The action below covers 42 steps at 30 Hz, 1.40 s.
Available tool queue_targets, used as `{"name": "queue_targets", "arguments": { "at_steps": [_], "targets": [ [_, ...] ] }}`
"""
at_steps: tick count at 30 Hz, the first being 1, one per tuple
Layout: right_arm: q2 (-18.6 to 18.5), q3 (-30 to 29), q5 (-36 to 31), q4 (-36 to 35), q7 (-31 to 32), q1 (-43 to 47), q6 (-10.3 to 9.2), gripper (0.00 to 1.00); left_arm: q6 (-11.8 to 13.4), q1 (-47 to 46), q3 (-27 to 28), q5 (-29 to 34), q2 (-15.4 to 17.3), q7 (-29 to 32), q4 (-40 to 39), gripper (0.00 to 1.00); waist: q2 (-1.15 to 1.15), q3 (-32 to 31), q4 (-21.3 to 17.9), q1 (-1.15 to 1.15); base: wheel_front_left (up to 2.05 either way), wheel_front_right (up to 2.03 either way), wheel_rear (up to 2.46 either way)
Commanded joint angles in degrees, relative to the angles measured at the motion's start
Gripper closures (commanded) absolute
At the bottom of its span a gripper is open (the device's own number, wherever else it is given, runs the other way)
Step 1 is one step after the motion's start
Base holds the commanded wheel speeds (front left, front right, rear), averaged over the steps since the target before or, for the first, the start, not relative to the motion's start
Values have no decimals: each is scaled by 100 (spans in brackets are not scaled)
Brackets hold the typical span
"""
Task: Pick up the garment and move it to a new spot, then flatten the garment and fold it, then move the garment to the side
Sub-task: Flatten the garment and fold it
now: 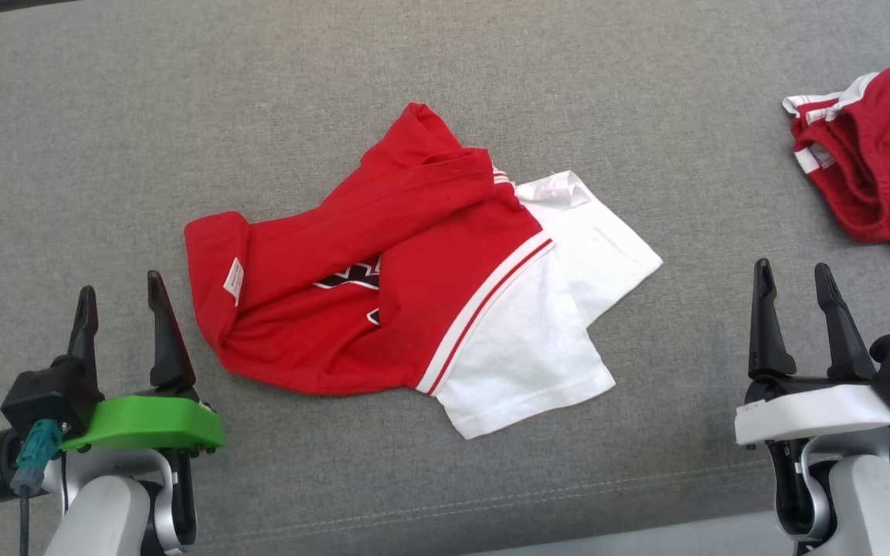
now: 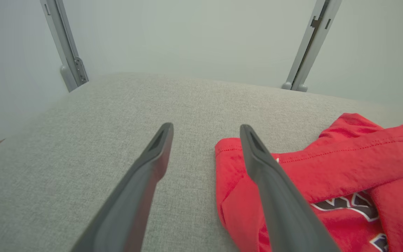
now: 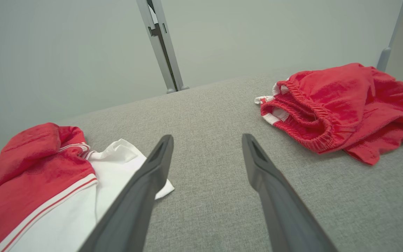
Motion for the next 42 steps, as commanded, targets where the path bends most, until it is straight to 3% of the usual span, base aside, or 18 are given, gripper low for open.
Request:
{"name": "queue_targets", "arguments": {
  "at_steps": [1, 6, 11, 18, 24, 42],
  "targets": [
    [-15, -3, -61, -33, -9, 44, 0, 0, 49, 81, 48, 125, 40, -17, -59, 0, 0, -66, 15, 0, 0, 0, 0],
    [-16, -33, -196, -88, -9, 95, 0, 0, 270, 212, 123, 864, 302, -11, -404, 0, 0, -250, 52, 0, 0, 0, 0],
    [-77, 86, -343, -27, -7, 158, 0, 0, 375, 437, 32, 1143, 444, 25, -752, 0, 0, -523, 80, 0, 0, 0, 0],
    [-100, 272, -461, 14, 50, 325, -1, 0, 203, 857, -185, 1011, 493, 234, -1099, 0, 0, -874, 80, 0, 0, 0, 0],
    [-64, 408, -505, -10, 144, 642, 0, 0, 202, 1280, -289, 862, 449, 323, -1192, 0, 0, -1233, 55, 0, 0, 0, 0],
    [-33, 381, -533, -82, 230, 826, 0, 0, 216, 1341, -311, 751, 561, 481, -1237, 0, 0, -1345, 73, 0, 0, 0, 0]
  ]
}}
